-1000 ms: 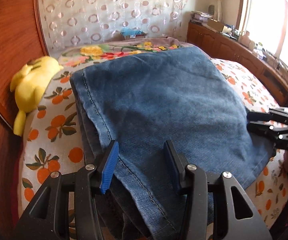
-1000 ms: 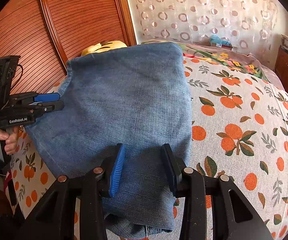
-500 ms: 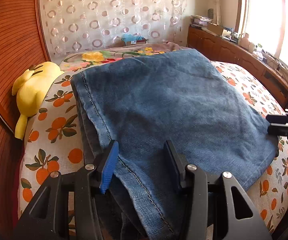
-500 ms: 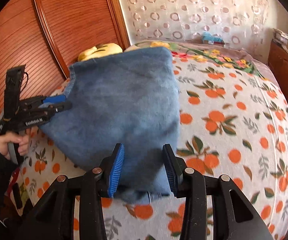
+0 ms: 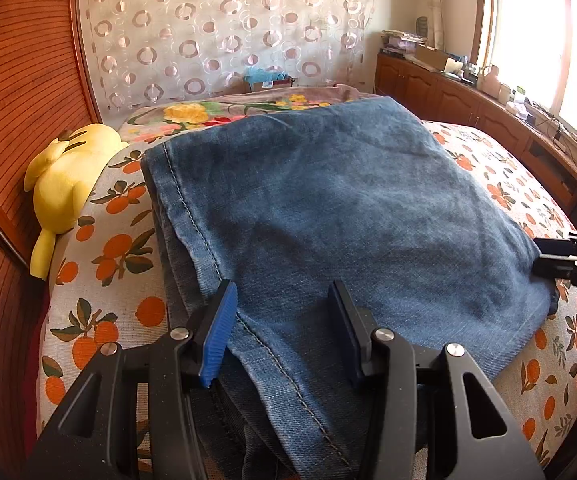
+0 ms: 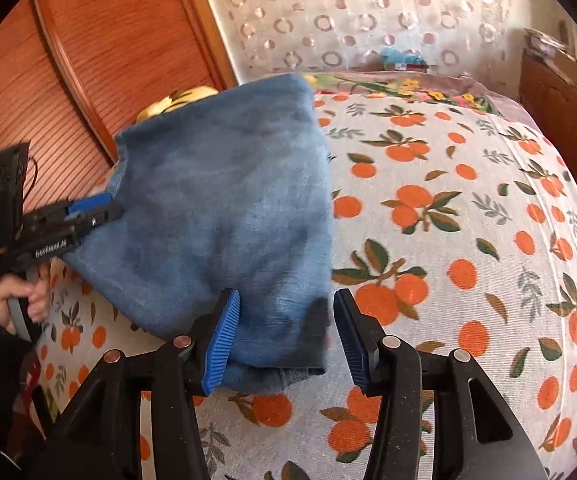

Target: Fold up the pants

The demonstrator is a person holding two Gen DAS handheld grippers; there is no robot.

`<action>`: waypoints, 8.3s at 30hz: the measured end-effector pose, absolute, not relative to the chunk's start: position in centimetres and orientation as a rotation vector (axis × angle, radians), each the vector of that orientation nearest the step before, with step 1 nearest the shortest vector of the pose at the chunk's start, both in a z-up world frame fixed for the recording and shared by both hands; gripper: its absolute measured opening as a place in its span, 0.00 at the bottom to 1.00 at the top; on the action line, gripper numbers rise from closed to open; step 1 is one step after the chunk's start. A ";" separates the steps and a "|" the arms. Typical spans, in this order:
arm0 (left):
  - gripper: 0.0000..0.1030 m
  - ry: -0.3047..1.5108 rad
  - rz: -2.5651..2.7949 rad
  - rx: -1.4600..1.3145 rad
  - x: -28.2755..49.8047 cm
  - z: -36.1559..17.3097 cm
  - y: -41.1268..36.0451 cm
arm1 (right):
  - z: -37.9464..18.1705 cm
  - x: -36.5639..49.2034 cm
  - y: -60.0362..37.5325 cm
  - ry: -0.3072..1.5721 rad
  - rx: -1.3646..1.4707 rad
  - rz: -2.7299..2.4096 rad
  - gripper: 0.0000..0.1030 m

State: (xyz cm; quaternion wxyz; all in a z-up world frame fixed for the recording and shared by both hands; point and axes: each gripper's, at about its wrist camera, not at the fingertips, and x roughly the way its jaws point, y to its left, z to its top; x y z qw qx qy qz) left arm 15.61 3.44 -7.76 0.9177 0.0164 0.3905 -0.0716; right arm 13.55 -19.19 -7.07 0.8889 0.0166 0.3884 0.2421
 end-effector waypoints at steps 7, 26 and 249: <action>0.47 0.803 -0.148 0.032 15.6 -7.8 3.5 | -7.0 13.8 -20.6 0.827 0.115 0.521 0.49; 0.46 0.837 -0.131 0.061 15.9 -7.4 3.2 | -7.4 12.8 -19.8 0.832 0.046 0.527 0.24; 0.37 0.795 -0.128 -0.173 17.1 -5.9 13.7 | -5.1 38.1 0.1 0.931 0.047 0.961 0.66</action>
